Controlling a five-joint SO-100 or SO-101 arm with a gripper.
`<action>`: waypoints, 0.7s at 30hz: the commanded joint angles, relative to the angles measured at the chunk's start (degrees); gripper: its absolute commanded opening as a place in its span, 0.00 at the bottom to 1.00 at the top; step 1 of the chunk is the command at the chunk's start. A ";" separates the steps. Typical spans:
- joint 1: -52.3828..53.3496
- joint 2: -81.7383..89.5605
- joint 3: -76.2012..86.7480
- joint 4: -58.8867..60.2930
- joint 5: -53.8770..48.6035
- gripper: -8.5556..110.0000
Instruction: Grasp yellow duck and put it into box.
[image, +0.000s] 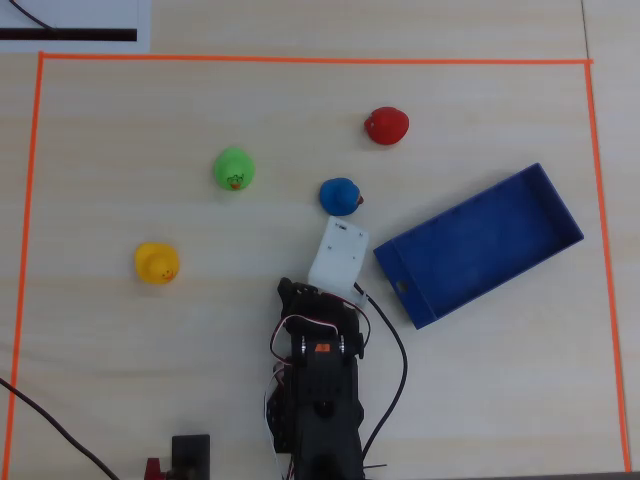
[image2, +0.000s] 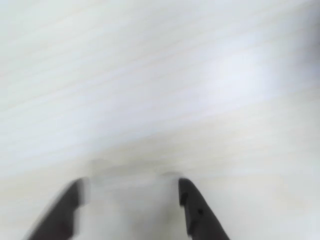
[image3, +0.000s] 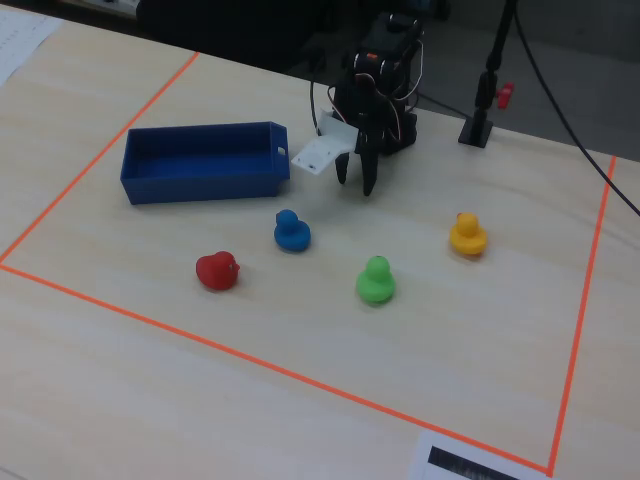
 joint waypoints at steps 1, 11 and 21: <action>2.46 -8.53 -11.87 0.79 -0.44 0.37; -8.26 -29.18 -65.74 29.00 -0.09 0.44; -29.71 -37.62 -62.31 26.28 10.63 0.44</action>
